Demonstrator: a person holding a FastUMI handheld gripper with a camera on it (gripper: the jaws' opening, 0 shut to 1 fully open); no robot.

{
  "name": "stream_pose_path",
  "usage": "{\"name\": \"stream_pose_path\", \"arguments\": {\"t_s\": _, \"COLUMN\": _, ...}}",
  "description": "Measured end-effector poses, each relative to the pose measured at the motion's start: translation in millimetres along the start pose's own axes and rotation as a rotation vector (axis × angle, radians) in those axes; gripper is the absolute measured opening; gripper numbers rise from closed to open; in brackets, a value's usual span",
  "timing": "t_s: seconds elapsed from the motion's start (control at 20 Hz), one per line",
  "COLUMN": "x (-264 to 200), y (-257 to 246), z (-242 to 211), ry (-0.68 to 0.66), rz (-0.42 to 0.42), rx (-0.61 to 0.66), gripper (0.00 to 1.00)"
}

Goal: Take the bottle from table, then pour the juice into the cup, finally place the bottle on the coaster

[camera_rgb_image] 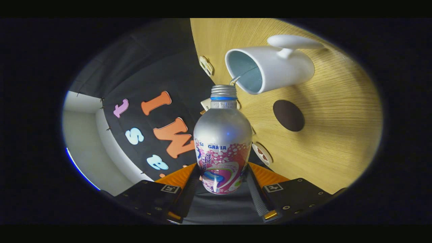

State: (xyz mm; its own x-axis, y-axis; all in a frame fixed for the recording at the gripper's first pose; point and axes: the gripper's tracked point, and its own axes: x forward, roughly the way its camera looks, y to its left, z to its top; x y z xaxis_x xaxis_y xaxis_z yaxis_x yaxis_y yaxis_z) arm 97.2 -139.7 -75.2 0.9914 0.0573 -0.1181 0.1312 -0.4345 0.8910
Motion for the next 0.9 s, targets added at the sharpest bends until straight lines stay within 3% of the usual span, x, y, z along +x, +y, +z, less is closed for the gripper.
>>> {"name": "stream_pose_path", "arguments": {"t_s": 0.9, "x": 7, "y": 16, "z": 6, "ry": -0.023, "rz": 0.028, "rx": 0.09, "gripper": 0.75}}
